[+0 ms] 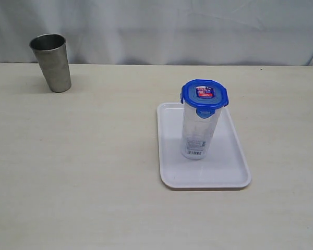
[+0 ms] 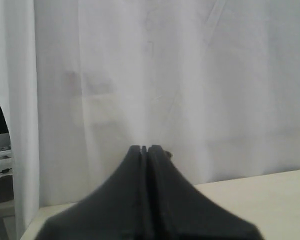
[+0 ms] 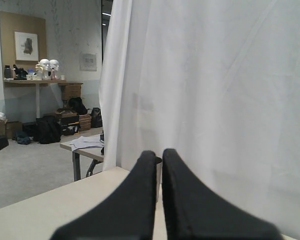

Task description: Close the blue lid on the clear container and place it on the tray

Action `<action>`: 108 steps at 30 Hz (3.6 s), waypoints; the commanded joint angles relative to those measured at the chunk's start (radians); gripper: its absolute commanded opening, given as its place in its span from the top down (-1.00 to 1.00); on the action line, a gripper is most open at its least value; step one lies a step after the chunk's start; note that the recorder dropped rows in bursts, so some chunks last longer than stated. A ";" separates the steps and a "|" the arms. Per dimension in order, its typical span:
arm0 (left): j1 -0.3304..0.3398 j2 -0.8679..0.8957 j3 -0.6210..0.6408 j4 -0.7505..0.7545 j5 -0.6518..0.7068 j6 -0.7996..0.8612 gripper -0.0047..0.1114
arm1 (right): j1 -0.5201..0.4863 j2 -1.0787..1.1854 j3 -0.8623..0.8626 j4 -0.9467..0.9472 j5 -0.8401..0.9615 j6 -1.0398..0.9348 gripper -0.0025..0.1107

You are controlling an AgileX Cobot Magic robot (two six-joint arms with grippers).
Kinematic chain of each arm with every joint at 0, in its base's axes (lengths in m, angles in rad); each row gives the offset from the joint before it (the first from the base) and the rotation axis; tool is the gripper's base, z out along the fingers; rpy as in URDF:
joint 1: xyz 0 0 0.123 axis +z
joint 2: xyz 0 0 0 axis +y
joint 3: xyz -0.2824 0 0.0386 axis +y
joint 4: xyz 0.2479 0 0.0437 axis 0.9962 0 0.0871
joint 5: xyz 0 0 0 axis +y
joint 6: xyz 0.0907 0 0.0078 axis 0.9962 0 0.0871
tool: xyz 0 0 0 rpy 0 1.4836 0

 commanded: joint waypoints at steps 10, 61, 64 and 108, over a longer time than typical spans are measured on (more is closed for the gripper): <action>0.002 -0.004 0.059 0.000 0.240 -0.061 0.92 | -0.002 -0.005 0.006 -0.004 -0.003 0.004 0.88; 0.002 -0.004 0.059 0.049 0.354 -0.133 0.92 | -0.002 -0.005 0.006 -0.004 -0.003 0.004 0.88; 0.002 -0.004 0.059 0.049 0.354 -0.133 0.92 | -0.044 -0.005 0.006 -0.005 -0.016 0.002 0.88; 0.002 -0.004 0.059 0.044 0.358 -0.133 0.92 | -0.919 -0.005 0.522 0.467 -0.249 -0.536 0.88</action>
